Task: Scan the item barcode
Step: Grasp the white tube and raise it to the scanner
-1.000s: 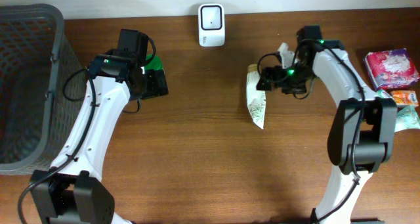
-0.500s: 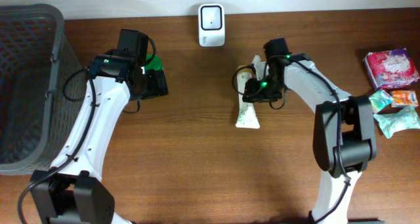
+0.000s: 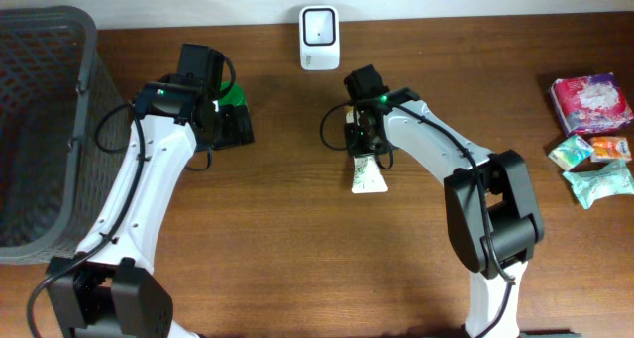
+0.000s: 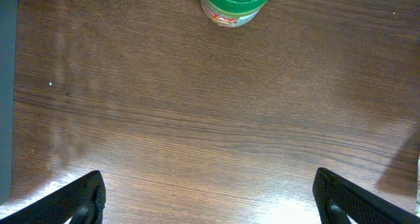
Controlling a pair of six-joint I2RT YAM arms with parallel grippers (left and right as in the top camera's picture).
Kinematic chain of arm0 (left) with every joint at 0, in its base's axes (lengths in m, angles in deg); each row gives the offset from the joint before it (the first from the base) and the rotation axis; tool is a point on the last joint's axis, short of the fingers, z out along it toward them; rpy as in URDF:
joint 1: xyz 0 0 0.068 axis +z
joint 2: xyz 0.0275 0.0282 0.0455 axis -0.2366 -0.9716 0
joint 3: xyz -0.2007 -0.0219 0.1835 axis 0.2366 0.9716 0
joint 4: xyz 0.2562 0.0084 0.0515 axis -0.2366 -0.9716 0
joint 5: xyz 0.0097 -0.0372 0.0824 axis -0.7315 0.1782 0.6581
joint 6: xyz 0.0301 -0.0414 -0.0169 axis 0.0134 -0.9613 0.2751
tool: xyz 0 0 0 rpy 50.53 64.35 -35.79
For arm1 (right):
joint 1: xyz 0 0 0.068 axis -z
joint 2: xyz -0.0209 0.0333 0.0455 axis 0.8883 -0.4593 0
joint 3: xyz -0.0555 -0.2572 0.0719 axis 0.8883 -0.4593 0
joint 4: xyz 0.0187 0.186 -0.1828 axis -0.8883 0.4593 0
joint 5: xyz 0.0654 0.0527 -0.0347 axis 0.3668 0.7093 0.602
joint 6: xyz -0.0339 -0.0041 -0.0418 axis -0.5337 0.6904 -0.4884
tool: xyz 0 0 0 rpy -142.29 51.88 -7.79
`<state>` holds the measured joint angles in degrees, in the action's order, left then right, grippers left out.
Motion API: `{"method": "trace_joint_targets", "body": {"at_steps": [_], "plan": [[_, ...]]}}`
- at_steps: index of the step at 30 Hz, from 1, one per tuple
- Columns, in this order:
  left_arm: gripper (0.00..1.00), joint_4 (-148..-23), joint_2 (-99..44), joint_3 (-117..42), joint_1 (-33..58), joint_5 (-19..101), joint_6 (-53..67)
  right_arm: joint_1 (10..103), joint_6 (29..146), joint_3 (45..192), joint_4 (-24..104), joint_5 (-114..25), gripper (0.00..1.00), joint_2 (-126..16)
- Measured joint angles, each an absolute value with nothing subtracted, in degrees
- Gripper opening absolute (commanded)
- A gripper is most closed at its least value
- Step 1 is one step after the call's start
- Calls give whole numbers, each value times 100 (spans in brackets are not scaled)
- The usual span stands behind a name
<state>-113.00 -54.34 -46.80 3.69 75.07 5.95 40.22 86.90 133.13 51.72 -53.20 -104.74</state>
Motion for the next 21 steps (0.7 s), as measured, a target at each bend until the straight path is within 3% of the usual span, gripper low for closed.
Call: {"method": "trace_joint_targets", "body": {"at_steps": [8,11,21], "plan": [[99,-11298,-5434,-4680,369,7507,595,4000,8708,14317,5454,-5677,4,-10482],[99,-11300,-5434,-4680,369,7509,595,4000,8703,14988,4735,-5751,4,-10472],[99,-11302,-5434,-4680,369,7507,595,4000,8705,15029,2173,-5786,4,-10557]]}}
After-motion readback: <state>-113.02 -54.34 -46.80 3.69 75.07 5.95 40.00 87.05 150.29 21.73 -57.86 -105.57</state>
